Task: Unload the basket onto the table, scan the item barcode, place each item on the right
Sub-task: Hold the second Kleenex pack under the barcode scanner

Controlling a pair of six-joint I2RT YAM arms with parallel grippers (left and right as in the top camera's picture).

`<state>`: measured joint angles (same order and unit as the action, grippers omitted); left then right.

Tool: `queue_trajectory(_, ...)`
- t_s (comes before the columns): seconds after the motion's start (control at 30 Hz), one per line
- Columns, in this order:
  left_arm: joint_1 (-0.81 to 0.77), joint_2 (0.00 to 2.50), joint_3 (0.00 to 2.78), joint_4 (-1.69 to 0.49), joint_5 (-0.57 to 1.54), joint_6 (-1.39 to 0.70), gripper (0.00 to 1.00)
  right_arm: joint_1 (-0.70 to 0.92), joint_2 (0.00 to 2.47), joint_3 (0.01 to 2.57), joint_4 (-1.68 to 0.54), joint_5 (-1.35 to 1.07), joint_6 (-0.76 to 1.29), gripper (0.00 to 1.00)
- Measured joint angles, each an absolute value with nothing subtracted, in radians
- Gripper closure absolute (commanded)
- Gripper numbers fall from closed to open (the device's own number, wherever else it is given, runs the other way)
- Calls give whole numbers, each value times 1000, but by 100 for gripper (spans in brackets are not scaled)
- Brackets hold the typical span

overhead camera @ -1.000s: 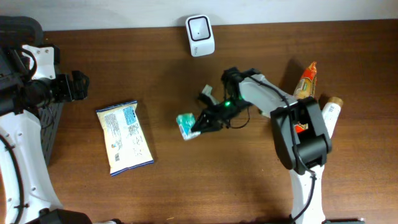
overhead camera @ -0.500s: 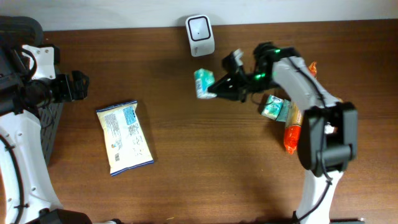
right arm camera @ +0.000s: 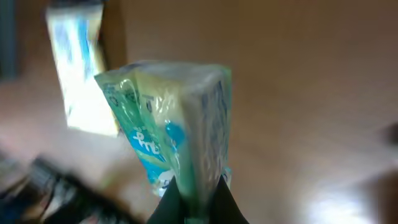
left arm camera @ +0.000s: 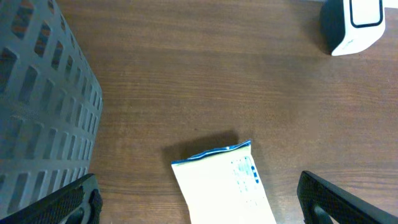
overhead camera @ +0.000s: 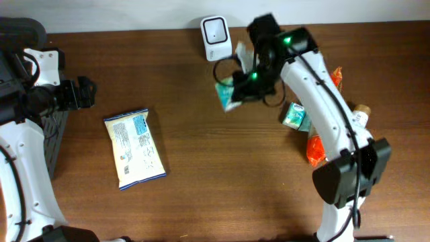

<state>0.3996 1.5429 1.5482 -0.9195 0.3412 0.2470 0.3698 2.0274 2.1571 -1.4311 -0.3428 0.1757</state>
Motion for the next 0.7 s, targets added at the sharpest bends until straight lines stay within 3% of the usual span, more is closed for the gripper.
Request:
queue_trajectory(0.07,400,1543,1548,-919,341,247,1,396,2027,2356,-1372,-99,211,96)
queue_trajectory(0.17,400,1543,1548,-920,341,247,1,402,2018,2407,-1158,184,201,96)
queue_trajectory(0.3,400,1542,1548,-923,341,247,1,402,2285,2403,-800,448,72,96)
queue_trajectory(0.47,400,1543,1549,-920,341,247,1,441,2609,2397,-433,562,-230,96)
queue_trajectory(0.7,400,1543,1549,-920,341,247,1,479,2644,2397,-358,591,-340,96)
